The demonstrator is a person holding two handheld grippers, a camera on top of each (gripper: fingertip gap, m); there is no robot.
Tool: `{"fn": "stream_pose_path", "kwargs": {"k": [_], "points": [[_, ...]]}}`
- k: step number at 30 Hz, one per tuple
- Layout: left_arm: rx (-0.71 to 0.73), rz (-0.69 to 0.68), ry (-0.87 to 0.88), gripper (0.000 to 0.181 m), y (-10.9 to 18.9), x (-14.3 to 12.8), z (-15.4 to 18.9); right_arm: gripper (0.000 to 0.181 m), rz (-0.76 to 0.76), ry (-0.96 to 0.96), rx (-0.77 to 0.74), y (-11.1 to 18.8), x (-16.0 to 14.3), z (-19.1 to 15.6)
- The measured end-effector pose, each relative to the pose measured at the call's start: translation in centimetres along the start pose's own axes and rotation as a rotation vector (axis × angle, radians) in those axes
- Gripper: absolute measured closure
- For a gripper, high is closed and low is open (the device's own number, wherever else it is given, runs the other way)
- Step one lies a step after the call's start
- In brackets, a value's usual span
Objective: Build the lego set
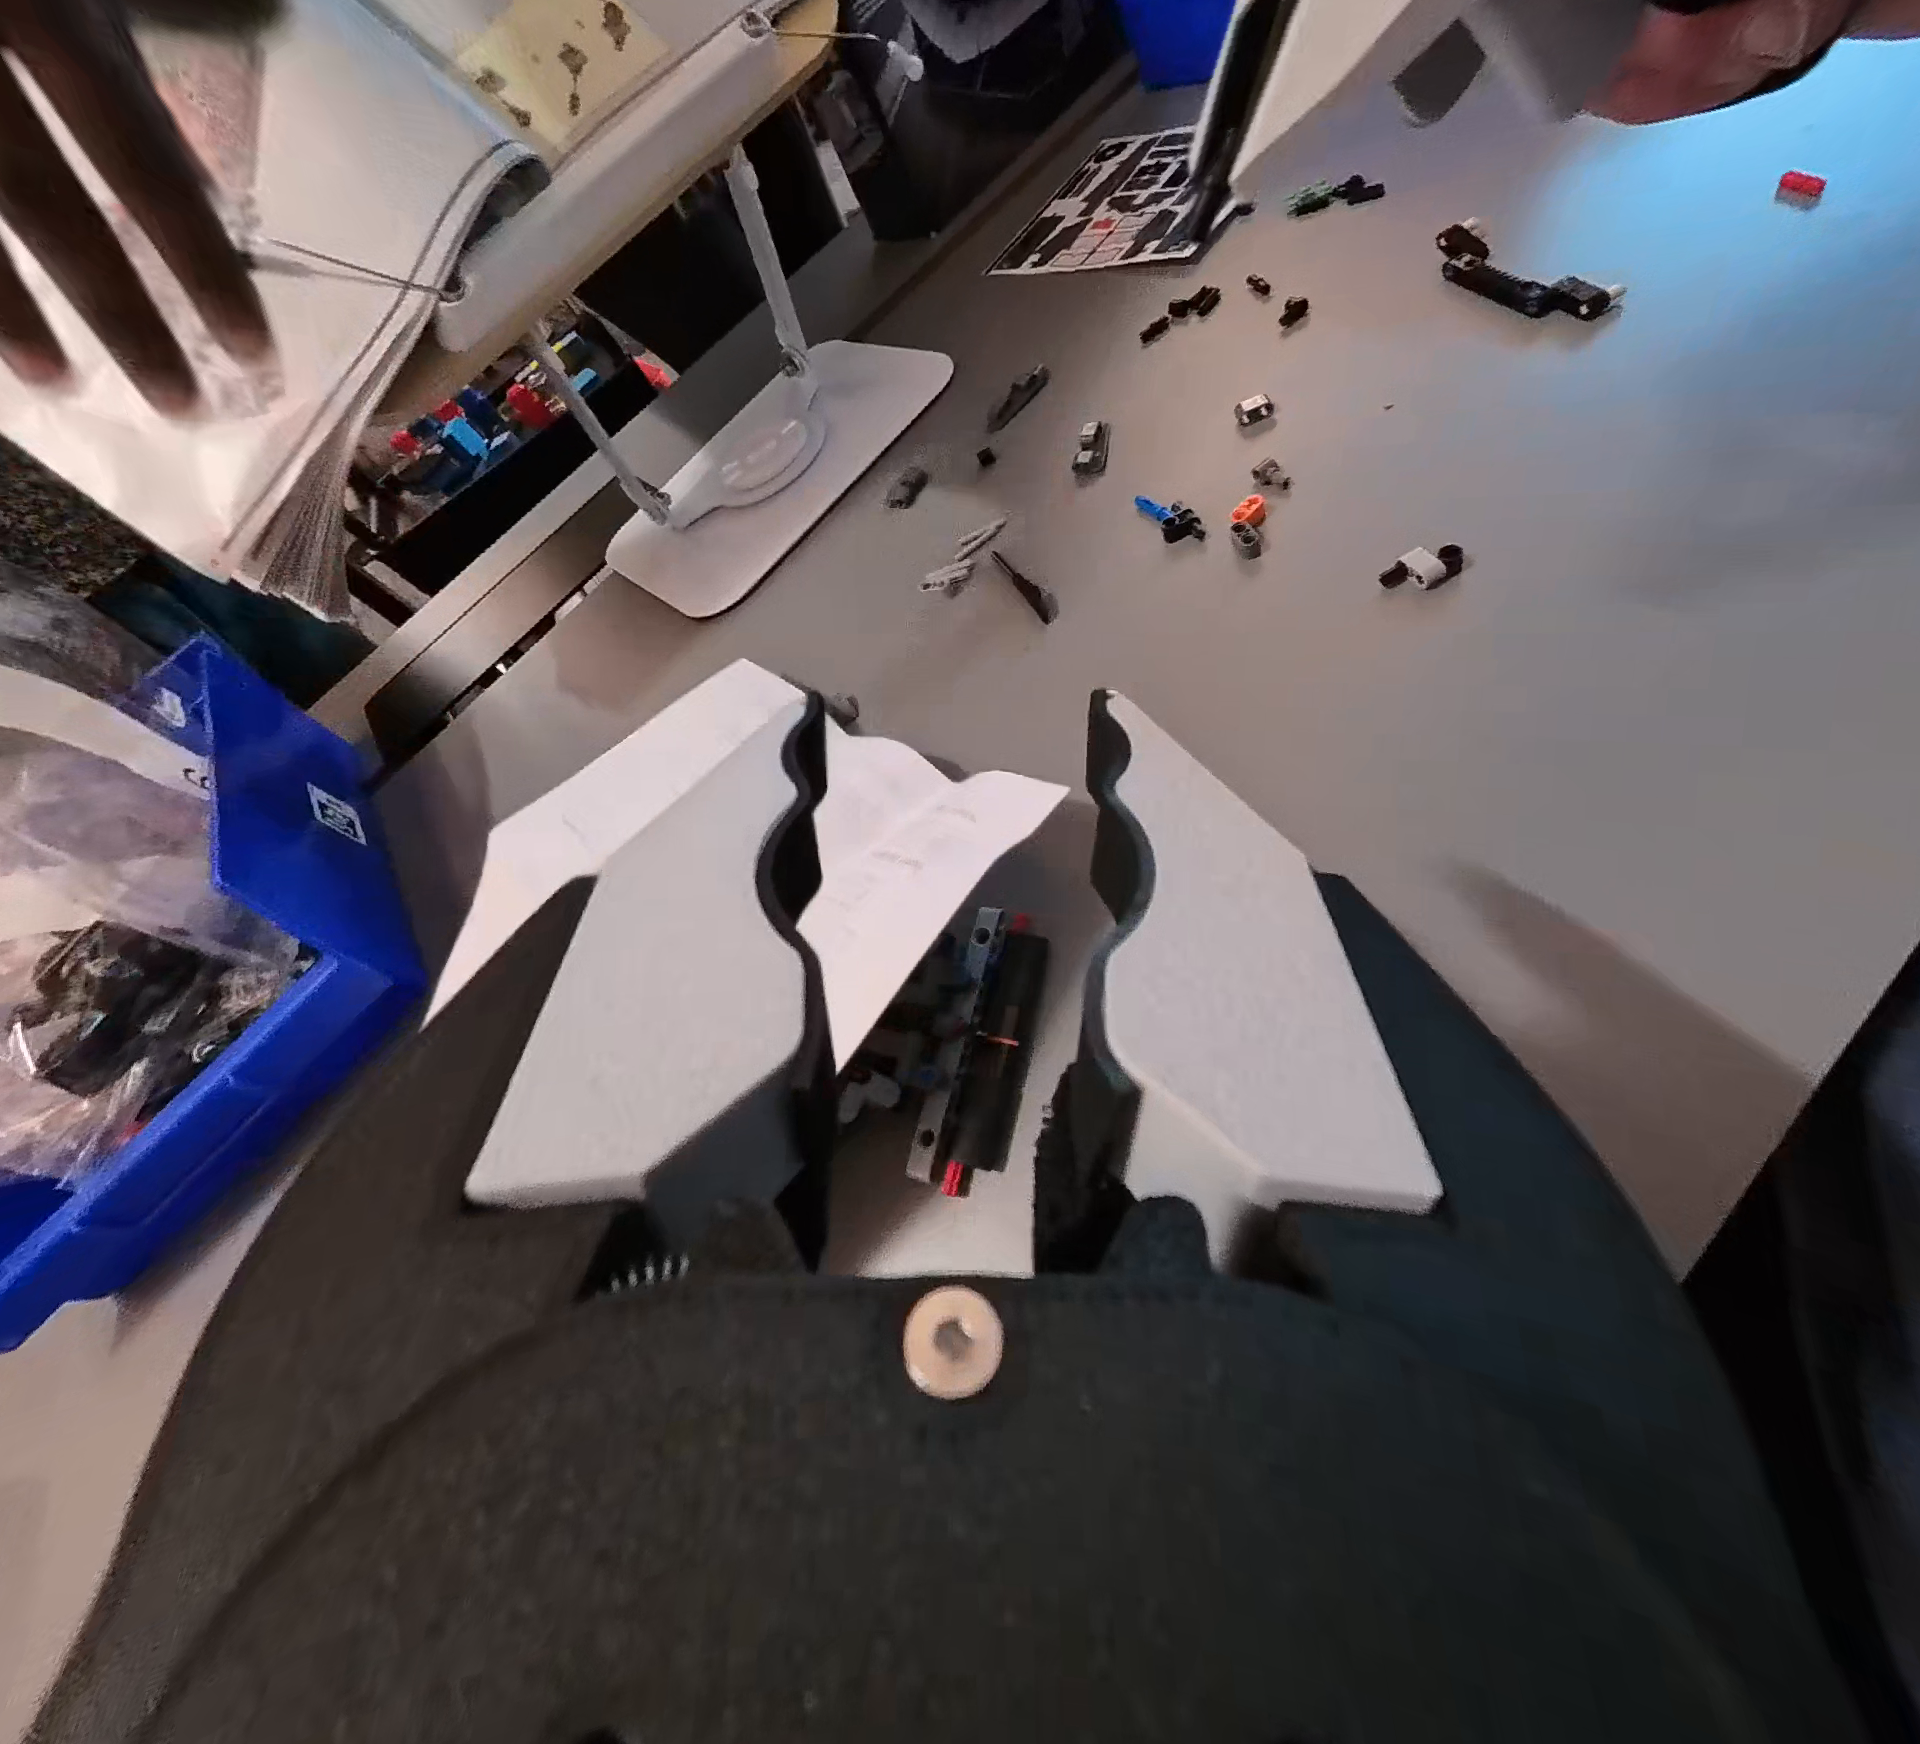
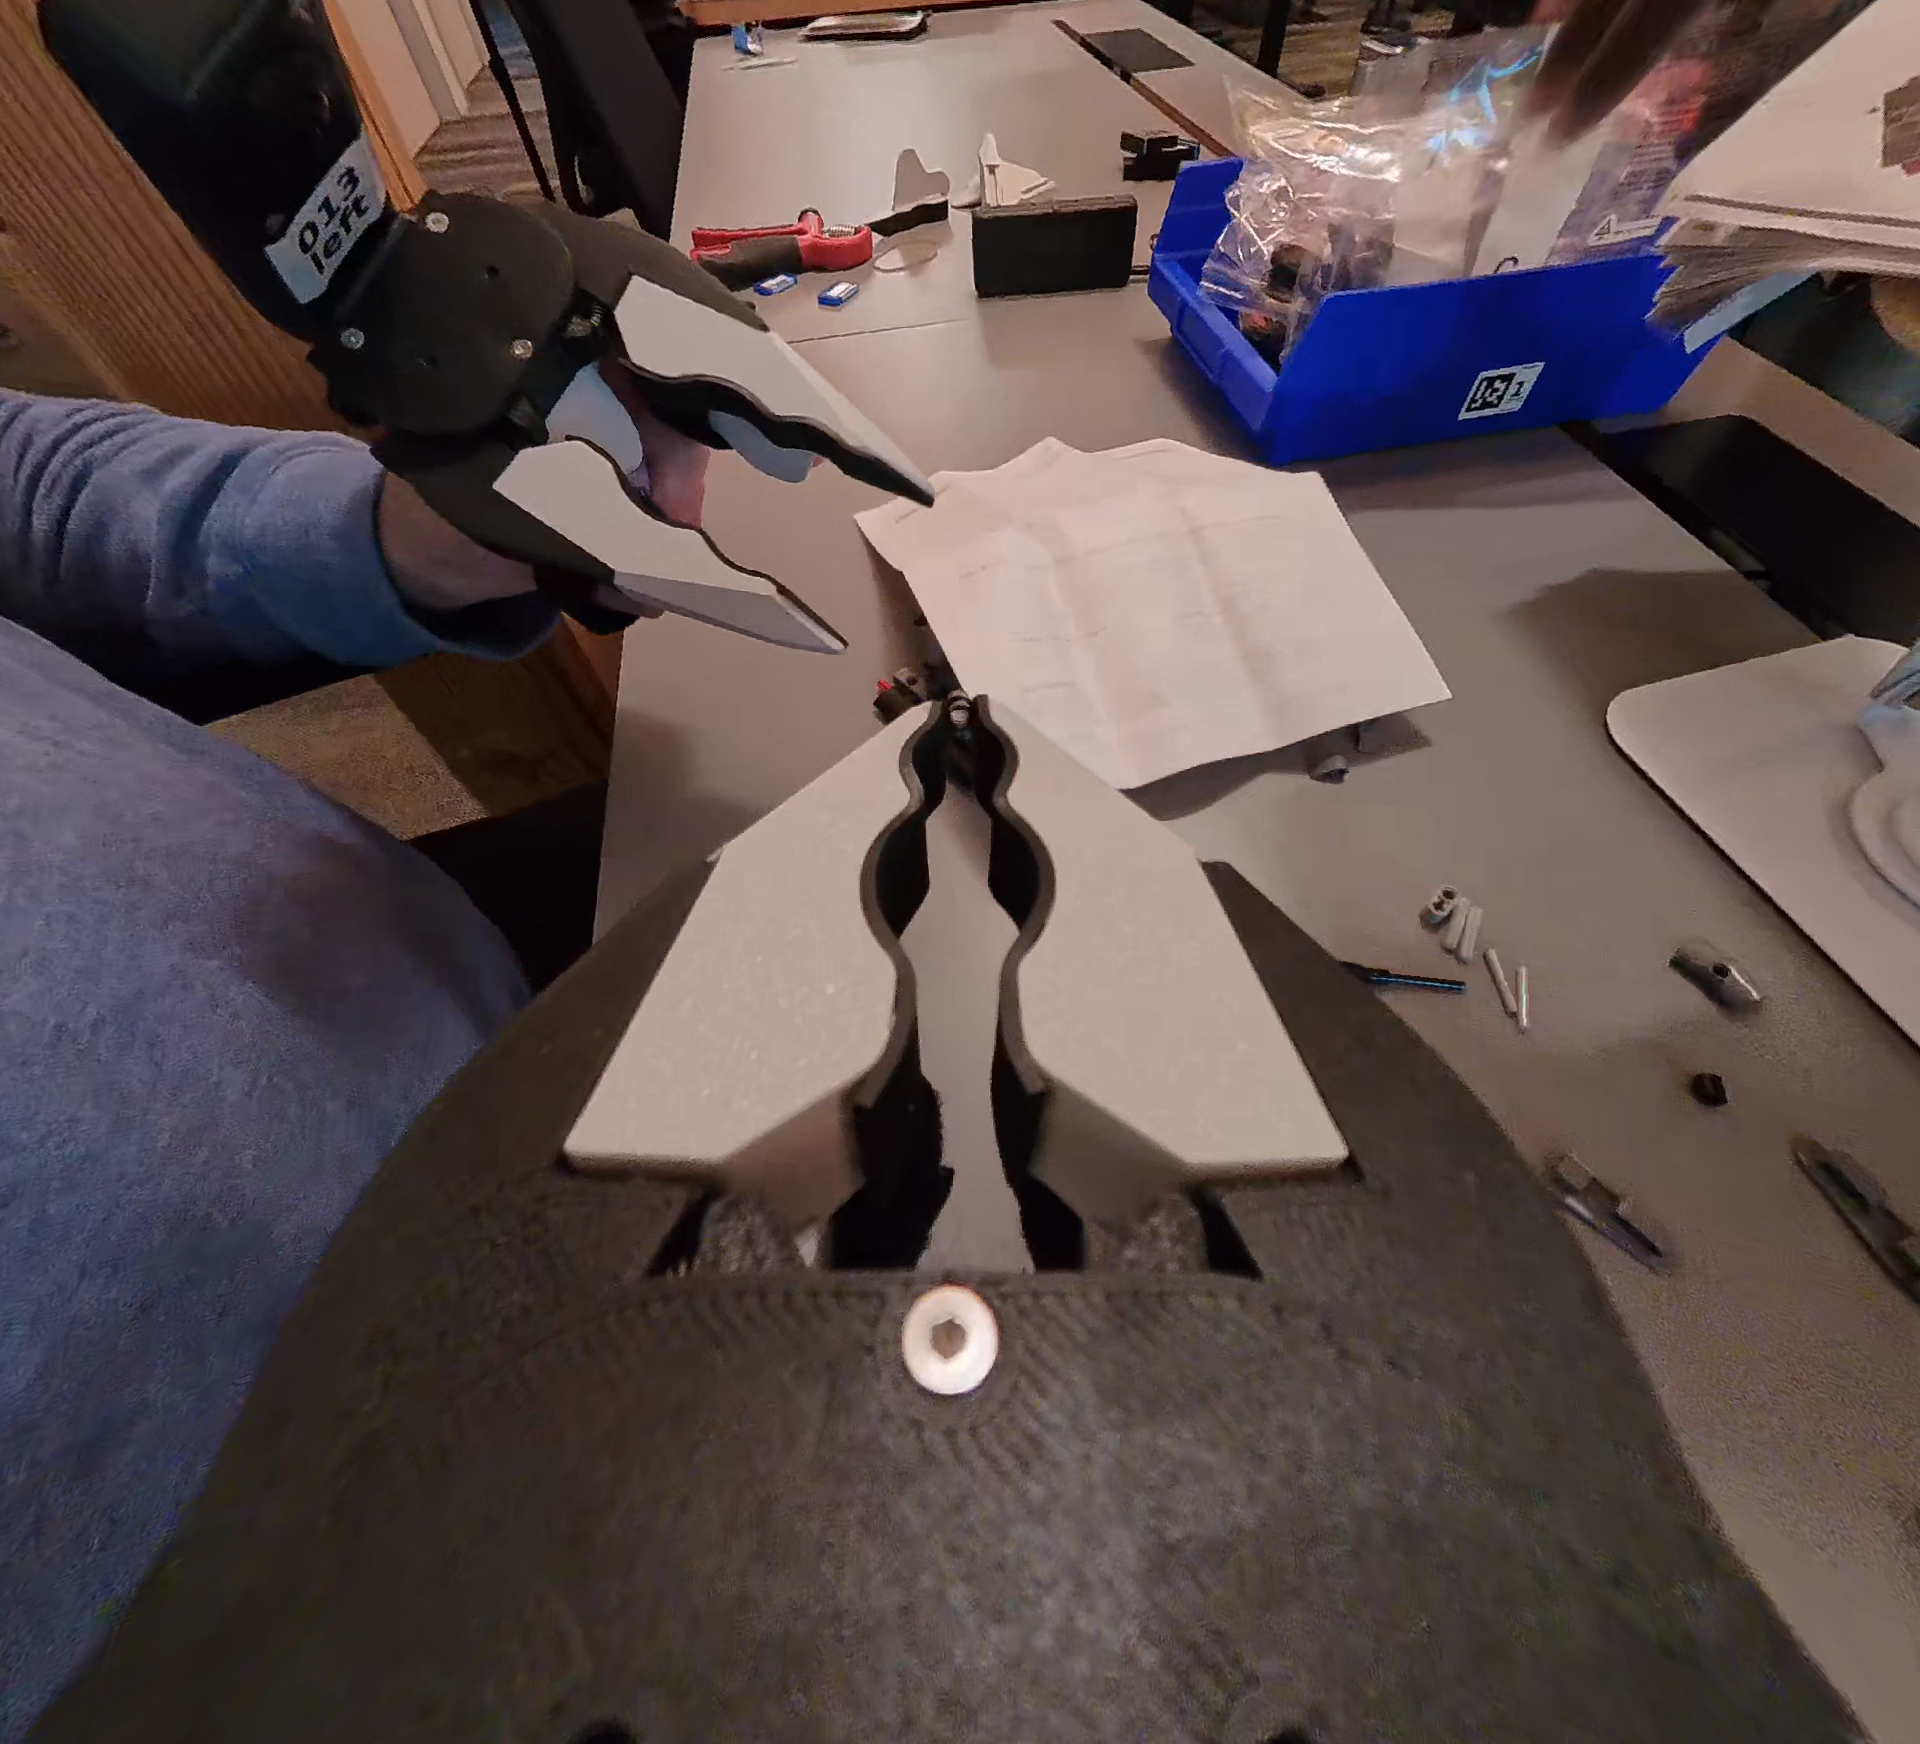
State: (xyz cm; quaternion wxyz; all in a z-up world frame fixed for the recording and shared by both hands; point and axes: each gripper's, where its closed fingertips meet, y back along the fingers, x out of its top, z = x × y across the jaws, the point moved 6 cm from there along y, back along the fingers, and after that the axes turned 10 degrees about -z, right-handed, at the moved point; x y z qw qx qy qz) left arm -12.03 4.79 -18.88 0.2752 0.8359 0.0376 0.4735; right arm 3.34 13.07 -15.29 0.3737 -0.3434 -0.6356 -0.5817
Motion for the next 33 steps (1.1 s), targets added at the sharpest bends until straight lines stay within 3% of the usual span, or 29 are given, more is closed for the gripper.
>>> {"fn": "stream_pose_path", "kwargs": {"k": [5, 15, 33], "points": [[0.023, -0.009, 0.015, 0.130, 0.1, 0.2, -0.5, 0.180, -0.011, 0.003, -0.008, -0.4, -0.1, -0.2], [0.015, -0.012, 0.053, 0.129, -0.5, 1.0, -0.9, 0.180, -0.110, 0.027, -0.179, -0.3, -0.6, 0.7], [0.000, -0.012, 0.057, 0.127, -1.0, 1.3, -0.3, 0.179, -0.177, 0.078, -0.258, -1.0, -1.2, 0.3]]}}
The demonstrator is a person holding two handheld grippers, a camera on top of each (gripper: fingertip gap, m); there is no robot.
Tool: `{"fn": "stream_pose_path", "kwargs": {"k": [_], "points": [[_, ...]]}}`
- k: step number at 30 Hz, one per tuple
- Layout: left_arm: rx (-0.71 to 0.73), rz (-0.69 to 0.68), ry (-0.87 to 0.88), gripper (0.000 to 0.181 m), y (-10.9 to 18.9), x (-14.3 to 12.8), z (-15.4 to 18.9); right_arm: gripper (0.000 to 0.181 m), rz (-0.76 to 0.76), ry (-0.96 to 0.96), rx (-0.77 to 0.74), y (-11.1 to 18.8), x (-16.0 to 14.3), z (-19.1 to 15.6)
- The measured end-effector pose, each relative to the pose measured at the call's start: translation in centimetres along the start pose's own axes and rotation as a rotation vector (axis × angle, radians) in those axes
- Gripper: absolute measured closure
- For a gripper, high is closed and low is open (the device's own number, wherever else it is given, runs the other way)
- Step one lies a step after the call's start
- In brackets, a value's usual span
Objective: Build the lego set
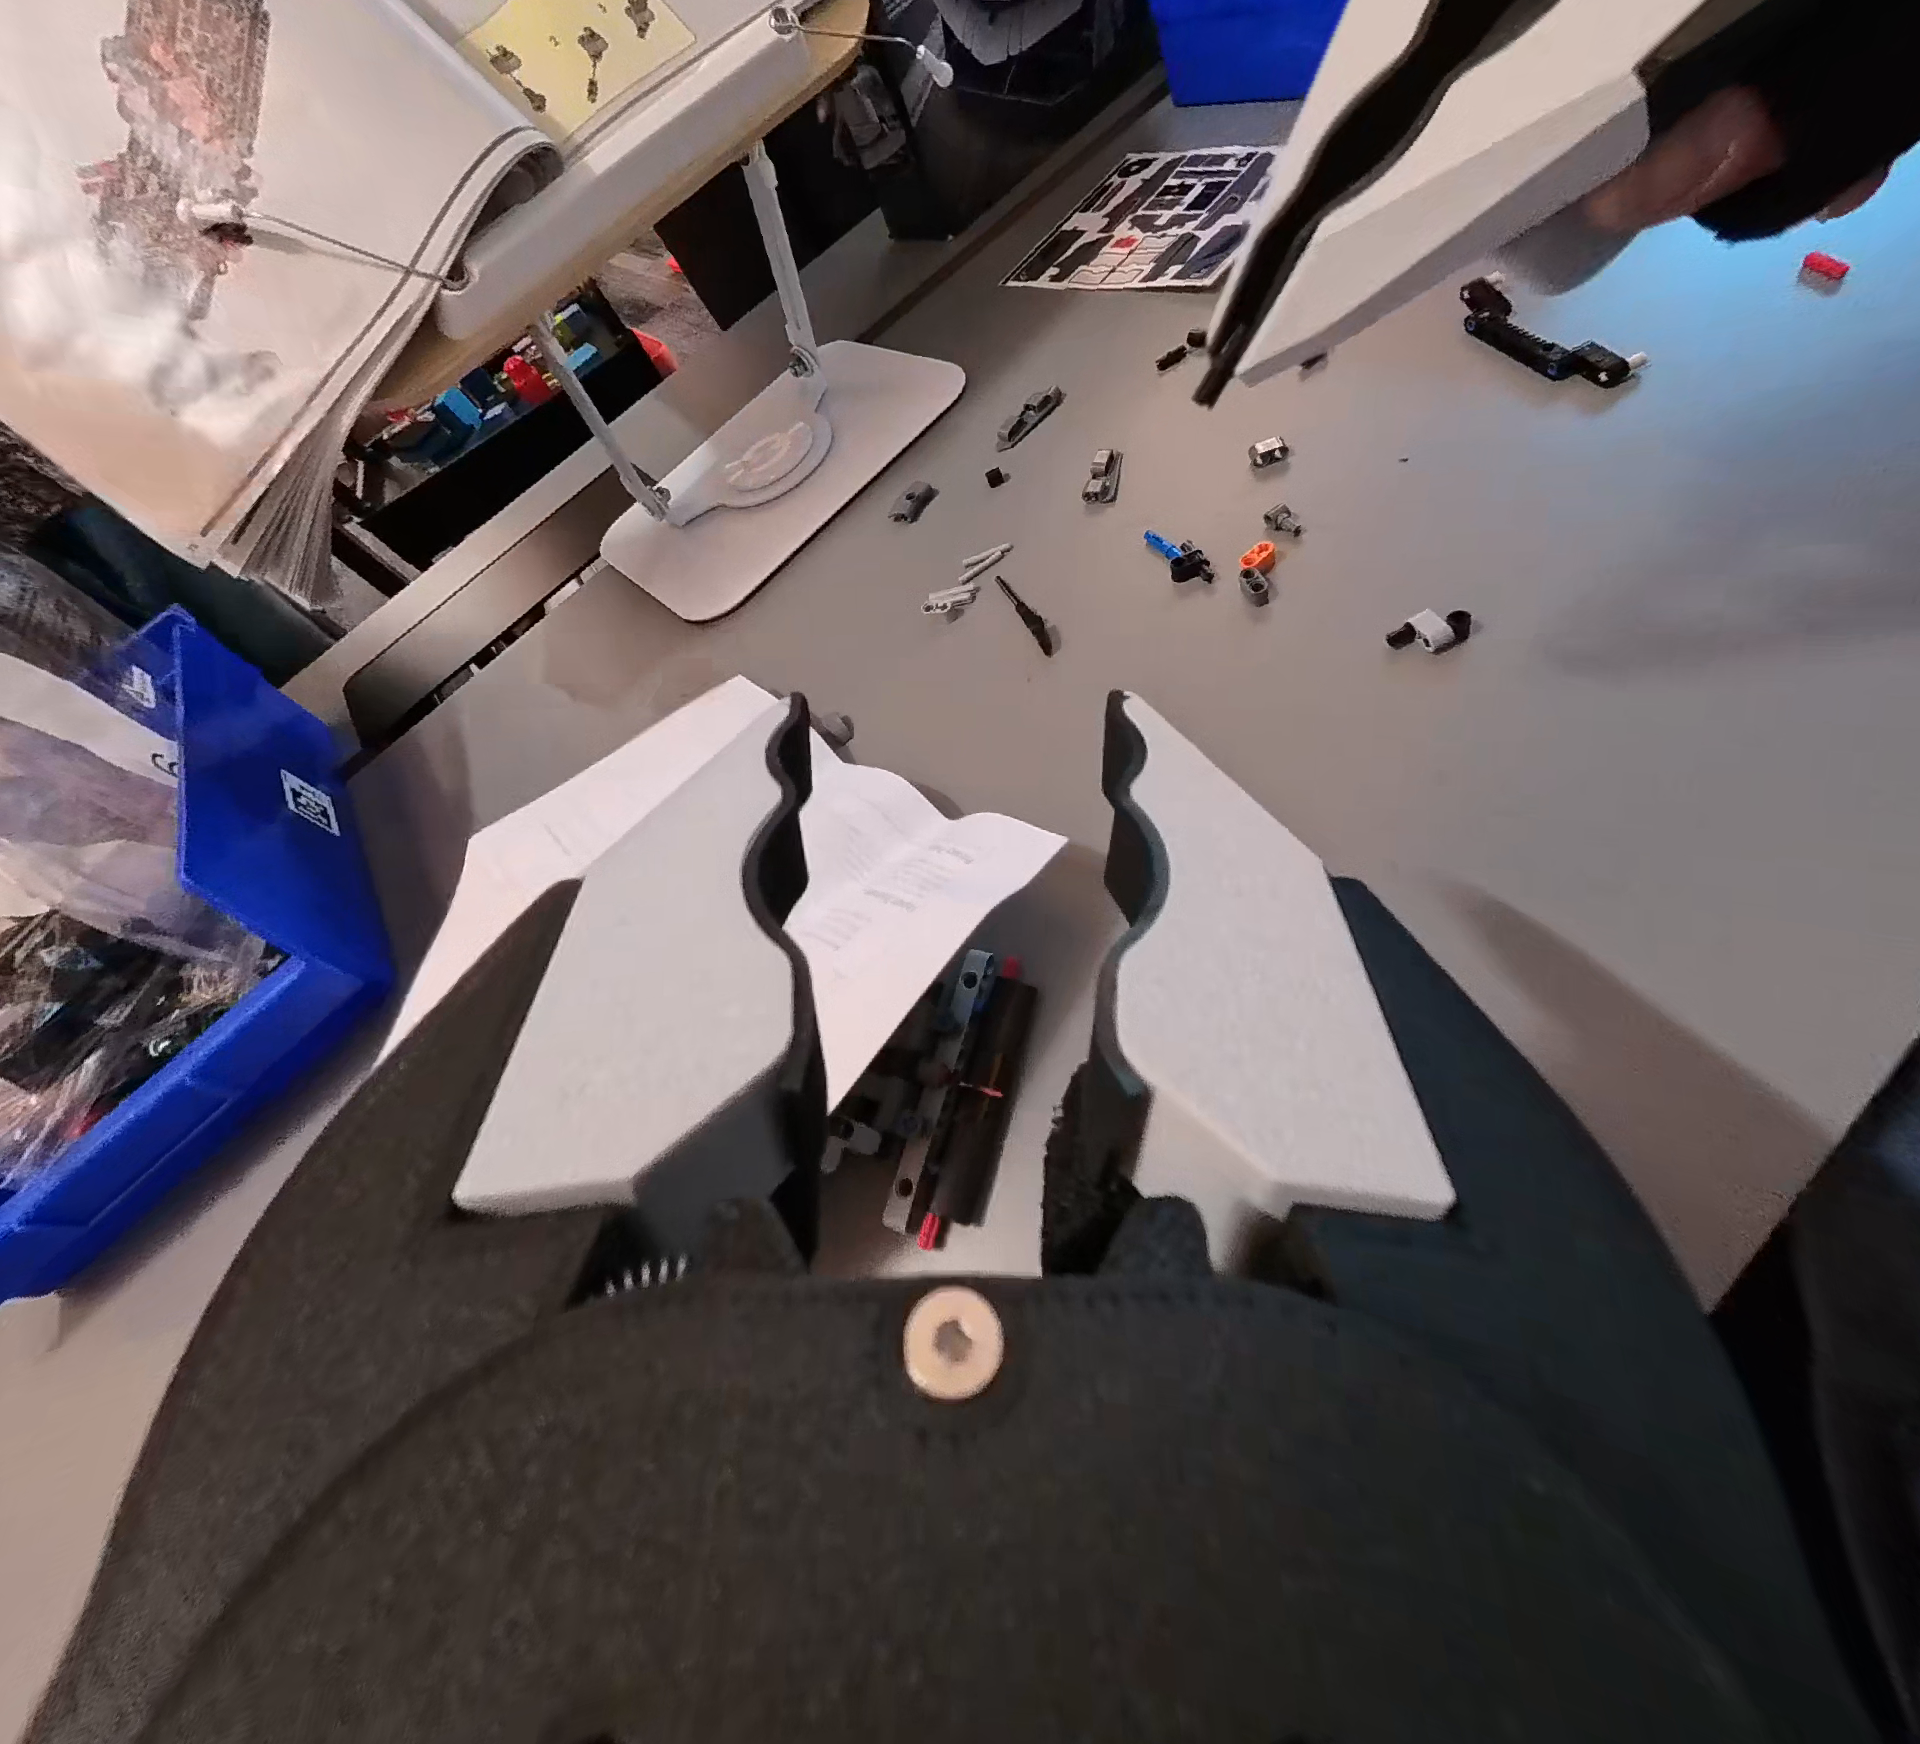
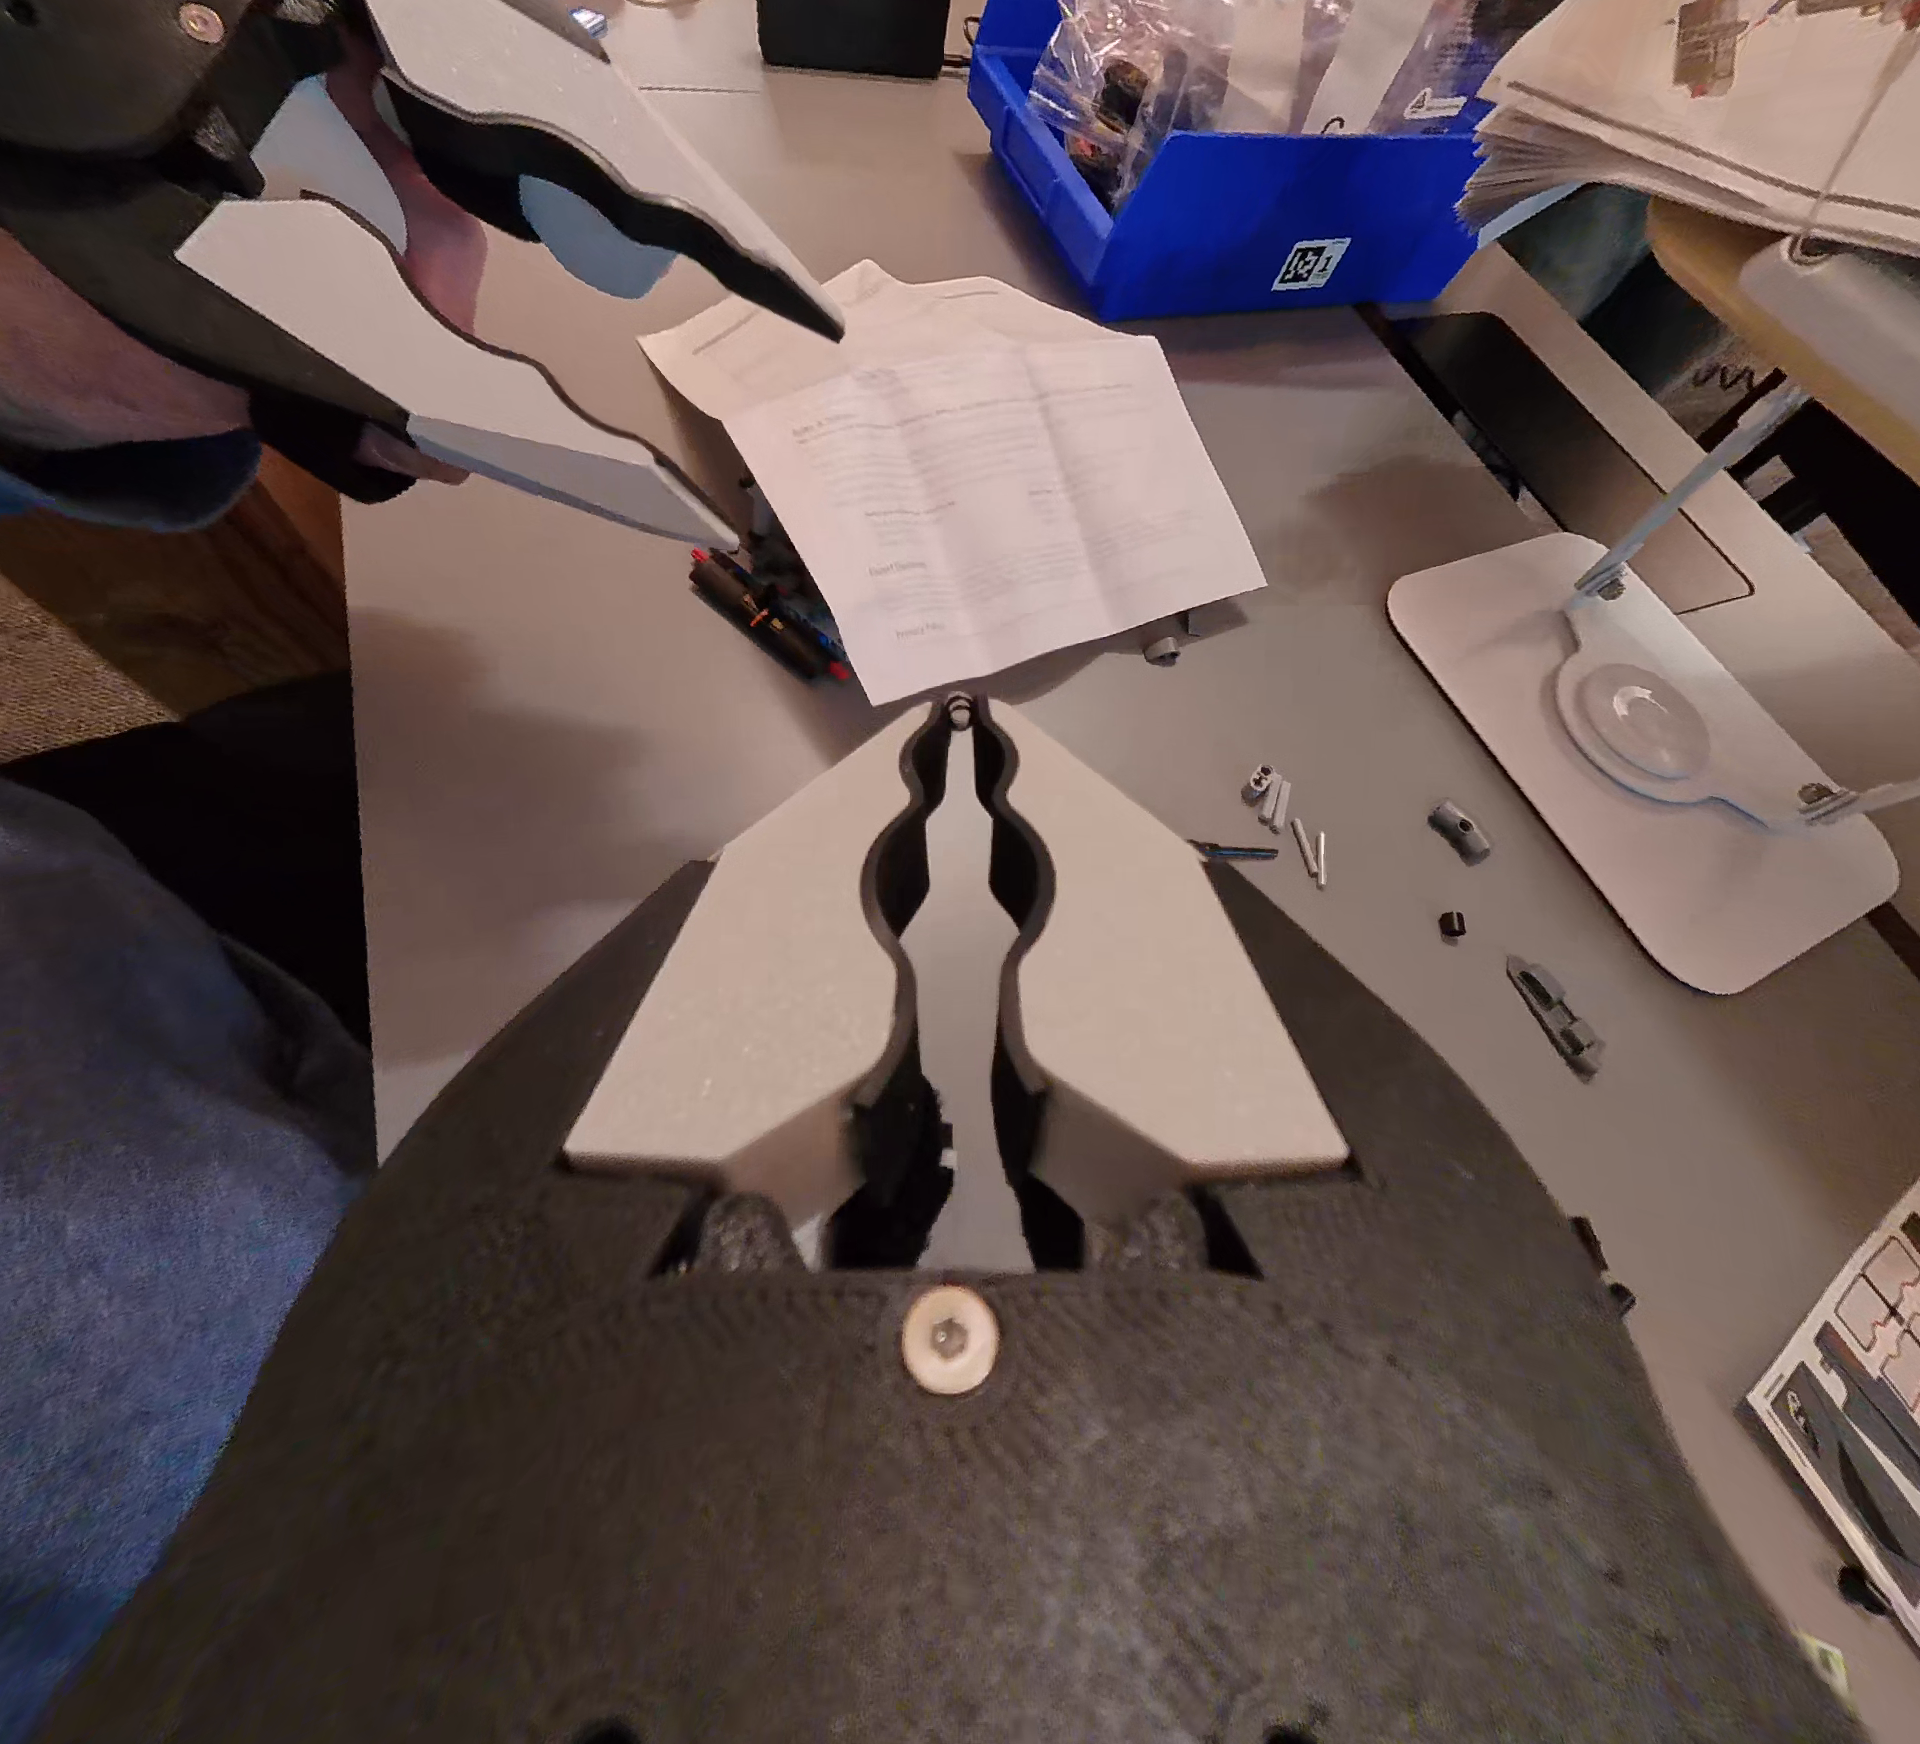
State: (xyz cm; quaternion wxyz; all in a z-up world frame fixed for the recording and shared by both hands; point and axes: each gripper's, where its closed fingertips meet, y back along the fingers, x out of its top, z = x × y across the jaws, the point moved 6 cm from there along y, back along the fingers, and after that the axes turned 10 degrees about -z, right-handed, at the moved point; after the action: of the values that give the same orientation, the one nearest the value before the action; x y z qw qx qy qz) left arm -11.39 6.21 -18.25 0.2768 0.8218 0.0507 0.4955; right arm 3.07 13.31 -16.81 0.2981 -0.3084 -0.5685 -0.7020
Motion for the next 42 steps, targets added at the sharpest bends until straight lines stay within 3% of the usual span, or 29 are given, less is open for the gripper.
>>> {"fn": "stream_pose_path", "kwargs": {"k": [6, 35, 40, 42], "points": [[-0.023, -0.005, 0.002, 0.126, -1.0, -0.1, 0.2, 0.180, -0.053, 0.029, -0.076, -0.2, -1.0, 0.4], [-0.054, -0.010, -0.006, 0.120, -2.6, 0.2, 0.8, 0.180, -0.085, 0.008, -0.111, 0.5, -3.0, -0.3], [-0.086, -0.027, -0.108, 0.119, -2.7, 0.5, 3.5, 0.180, -0.100, -0.021, -0.127, 1.1, -4.2, -0.2], [-0.051, -0.034, -0.149, 0.118, -1.6, 0.0, 3.0, 0.180, -0.113, -0.037, -0.116, 1.0, -5.0, -0.1]]}}
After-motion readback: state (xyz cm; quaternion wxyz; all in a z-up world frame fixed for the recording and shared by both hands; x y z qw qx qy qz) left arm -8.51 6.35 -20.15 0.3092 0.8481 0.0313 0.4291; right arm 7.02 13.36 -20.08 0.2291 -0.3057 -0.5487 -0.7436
